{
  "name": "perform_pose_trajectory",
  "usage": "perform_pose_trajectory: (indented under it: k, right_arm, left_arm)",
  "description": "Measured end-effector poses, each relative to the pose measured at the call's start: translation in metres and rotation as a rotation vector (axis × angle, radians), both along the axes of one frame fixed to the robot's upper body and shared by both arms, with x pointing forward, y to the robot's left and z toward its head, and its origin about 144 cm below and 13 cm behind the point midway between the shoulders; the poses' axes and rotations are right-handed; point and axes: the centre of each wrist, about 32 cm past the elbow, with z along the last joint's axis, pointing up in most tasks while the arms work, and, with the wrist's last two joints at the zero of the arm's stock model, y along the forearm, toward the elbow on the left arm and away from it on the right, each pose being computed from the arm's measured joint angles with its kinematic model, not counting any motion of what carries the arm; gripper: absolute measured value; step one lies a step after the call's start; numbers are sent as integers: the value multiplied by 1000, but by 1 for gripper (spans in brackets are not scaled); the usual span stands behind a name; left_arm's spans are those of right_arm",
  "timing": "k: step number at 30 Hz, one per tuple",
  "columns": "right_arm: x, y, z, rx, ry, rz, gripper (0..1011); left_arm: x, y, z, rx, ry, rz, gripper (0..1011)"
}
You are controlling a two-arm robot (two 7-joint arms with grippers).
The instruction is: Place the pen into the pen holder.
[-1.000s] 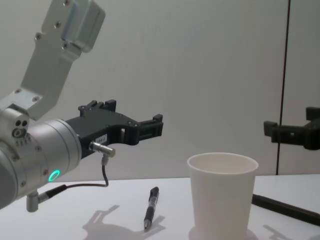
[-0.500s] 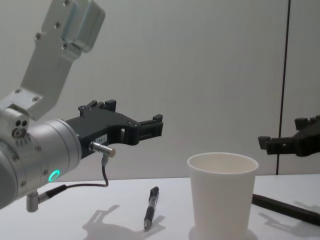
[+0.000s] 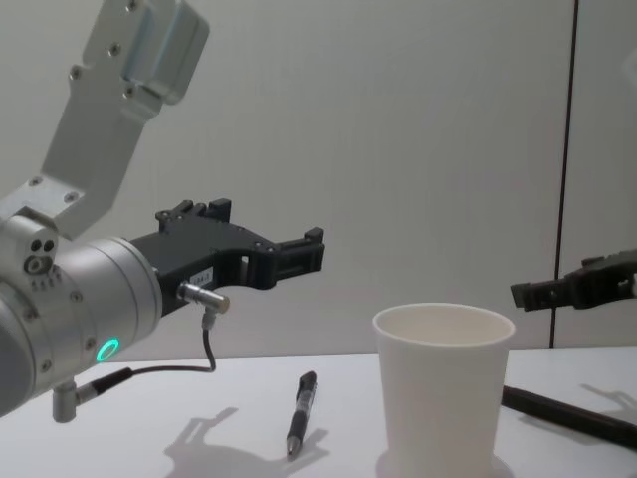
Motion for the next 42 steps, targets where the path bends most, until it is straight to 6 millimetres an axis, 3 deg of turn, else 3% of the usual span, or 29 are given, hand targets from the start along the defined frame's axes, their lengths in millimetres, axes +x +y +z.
perform_pose_trajectory:
  k: [21,42]
  right_arm:
    - [27,23,3,42,233,-23,1001]
    - [41,38,-20,32,260,15,1001]
  left_arm:
    - [0,0,0,0,0,0,1001]
    - [0,0,0,0,0,0,1001]
